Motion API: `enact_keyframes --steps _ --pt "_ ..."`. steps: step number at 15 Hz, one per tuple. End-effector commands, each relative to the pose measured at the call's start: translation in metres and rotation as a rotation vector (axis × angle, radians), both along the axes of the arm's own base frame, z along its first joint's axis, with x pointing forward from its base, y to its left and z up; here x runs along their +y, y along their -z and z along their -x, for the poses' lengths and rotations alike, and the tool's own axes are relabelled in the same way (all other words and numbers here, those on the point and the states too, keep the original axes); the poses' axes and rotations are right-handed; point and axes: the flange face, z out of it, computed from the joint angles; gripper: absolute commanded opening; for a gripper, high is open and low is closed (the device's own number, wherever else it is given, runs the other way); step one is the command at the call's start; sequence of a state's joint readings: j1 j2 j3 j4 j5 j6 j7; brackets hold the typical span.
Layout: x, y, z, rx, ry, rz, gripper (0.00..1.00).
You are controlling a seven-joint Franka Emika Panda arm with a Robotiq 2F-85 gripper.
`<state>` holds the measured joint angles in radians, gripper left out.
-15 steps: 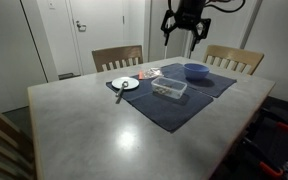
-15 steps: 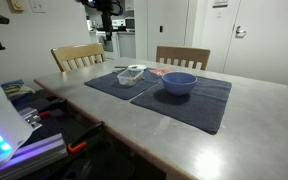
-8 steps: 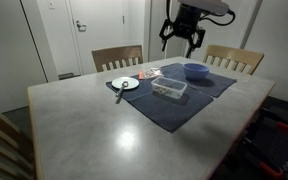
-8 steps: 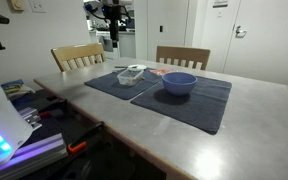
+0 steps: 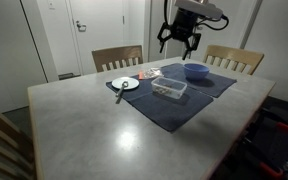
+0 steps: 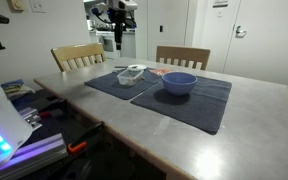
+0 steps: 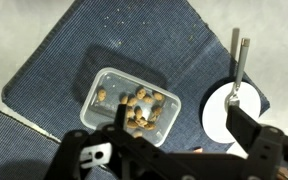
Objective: Pour the contents of the colourless bowl into the blue bowl
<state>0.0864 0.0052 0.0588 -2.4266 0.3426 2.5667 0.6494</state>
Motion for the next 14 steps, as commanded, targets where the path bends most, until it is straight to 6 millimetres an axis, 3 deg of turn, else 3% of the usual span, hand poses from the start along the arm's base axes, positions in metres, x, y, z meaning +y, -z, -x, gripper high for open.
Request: enact_keyframes --steps 1,7,14 --pt "-0.012 0.010 -0.015 0.038 -0.015 0.010 1.00" --pt "-0.026 0.035 -0.051 0.112 -0.048 -0.004 1.00" --pt "-0.005 0.056 -0.096 0.154 -0.038 0.005 1.00"
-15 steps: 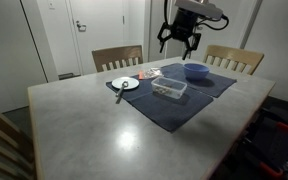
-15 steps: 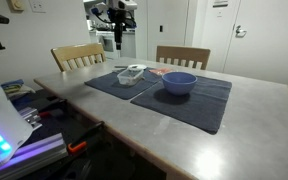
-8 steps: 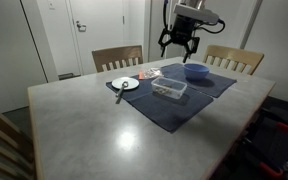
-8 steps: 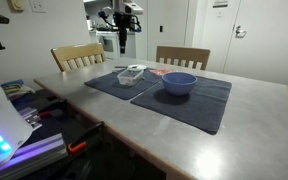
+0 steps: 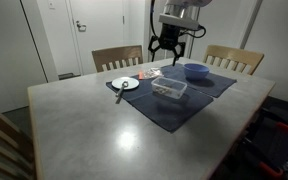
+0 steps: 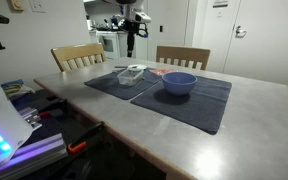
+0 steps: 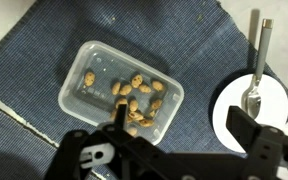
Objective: Pour the contents of the colourless bowl into the blue bowl
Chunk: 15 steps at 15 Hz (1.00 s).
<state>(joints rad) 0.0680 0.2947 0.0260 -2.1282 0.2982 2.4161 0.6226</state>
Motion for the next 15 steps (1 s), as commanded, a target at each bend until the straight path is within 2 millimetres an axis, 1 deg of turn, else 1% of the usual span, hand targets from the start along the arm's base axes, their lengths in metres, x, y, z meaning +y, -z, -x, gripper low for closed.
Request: enact_keyframes --steps 1,9,15 --pt "0.008 0.014 -0.023 0.022 0.003 0.003 1.00" --pt "0.015 0.035 -0.042 0.035 0.040 0.013 1.00" --pt "0.013 0.051 -0.049 0.054 0.070 0.031 1.00"
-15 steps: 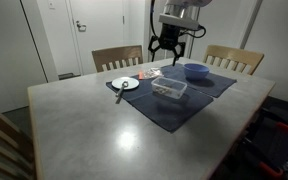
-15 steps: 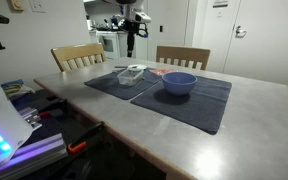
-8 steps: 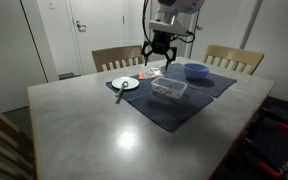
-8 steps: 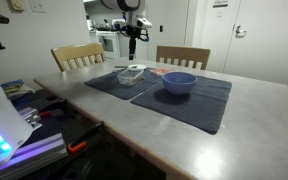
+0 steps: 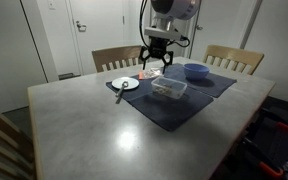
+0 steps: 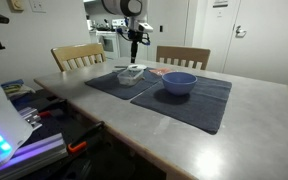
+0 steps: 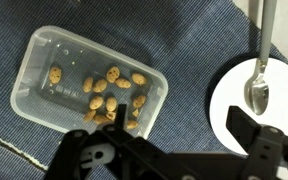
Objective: Pour the contents of the colourless bowl into the blue bowl
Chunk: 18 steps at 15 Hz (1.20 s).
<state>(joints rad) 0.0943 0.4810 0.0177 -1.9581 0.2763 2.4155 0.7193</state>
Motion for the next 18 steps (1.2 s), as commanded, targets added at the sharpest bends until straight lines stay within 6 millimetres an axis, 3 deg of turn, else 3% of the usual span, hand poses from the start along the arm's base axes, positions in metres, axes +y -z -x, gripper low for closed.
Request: enact_keyframes --steps 1,10,18 --pt "-0.002 0.011 -0.008 0.022 0.010 0.015 1.00" --pt "-0.008 0.035 -0.014 0.045 0.010 0.018 1.00" --pt "0.001 0.064 -0.006 0.073 0.006 0.018 1.00"
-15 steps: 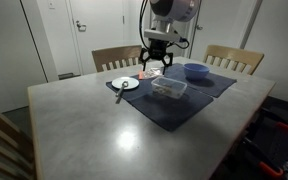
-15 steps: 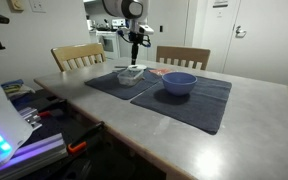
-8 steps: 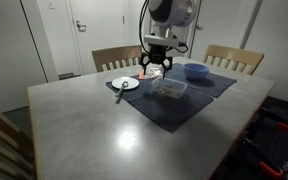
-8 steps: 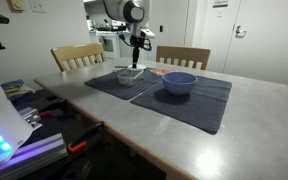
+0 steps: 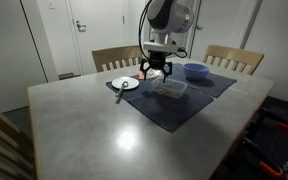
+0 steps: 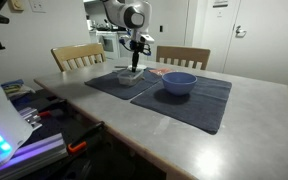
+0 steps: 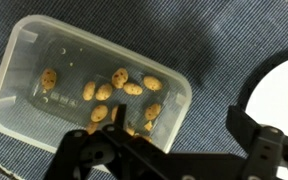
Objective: Pour the contents of the colourless bowl into the blue bowl
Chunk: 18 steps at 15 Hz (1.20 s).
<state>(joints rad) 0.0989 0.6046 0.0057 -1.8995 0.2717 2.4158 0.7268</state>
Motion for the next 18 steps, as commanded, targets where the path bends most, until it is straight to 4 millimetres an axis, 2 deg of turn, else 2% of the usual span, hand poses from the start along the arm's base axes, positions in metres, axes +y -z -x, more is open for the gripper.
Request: enact_keyframes --steps 1,8,16,17,18 --pt "0.008 0.014 0.001 0.008 -0.004 0.007 1.00" --pt "0.020 0.021 0.005 -0.030 0.002 0.066 1.00" --pt "-0.002 0.011 -0.007 -0.060 0.034 0.140 1.00" --pt "-0.005 0.010 -0.009 -0.063 0.032 0.144 0.75" --pt "-0.007 0.009 -0.011 -0.066 0.031 0.146 0.74"
